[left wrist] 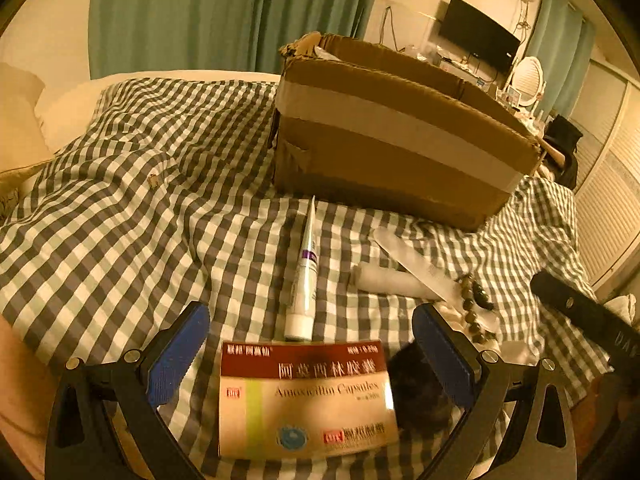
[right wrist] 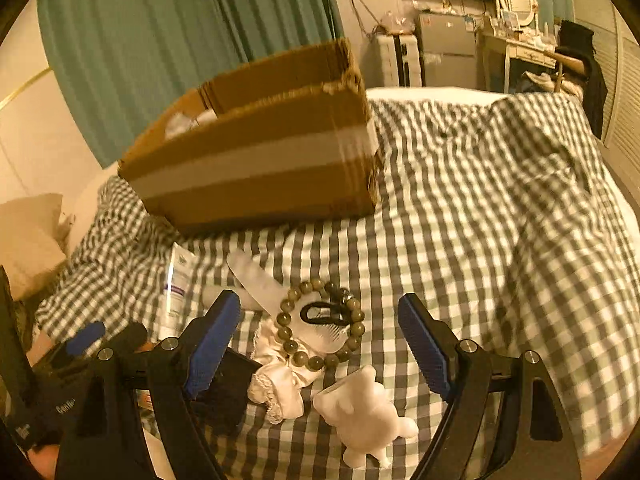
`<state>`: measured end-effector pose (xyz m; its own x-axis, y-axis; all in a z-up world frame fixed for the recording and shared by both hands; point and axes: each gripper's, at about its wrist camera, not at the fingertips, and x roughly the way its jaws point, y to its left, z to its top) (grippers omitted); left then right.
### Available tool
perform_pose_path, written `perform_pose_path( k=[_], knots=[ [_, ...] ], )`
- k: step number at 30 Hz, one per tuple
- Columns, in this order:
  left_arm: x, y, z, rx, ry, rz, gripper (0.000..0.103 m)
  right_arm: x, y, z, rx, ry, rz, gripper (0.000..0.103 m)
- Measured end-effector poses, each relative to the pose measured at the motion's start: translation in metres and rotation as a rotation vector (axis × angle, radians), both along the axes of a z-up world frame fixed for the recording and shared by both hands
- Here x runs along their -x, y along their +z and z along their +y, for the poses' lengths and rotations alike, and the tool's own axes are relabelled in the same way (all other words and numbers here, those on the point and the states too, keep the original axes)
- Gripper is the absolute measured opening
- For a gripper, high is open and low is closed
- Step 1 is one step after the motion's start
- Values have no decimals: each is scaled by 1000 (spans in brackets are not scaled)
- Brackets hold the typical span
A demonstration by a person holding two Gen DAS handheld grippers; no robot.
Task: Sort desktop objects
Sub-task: 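Grasp the white cream tube with the left gripper while the right grasps the bead bracelet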
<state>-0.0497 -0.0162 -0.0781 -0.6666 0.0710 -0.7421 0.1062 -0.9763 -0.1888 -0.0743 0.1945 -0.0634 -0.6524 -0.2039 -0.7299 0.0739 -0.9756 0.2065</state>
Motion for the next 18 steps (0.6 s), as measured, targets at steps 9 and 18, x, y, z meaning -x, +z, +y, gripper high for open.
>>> perform_pose_path(
  k=[9,18],
  knots=[
    [48,-21,-4,-11,-20,-60,103,25,-35,-11,-14,25,-104,81],
    [74,-53,-2,-67,-118,-140,64,45,-68,-22,-69,37,-217,81]
  ],
)
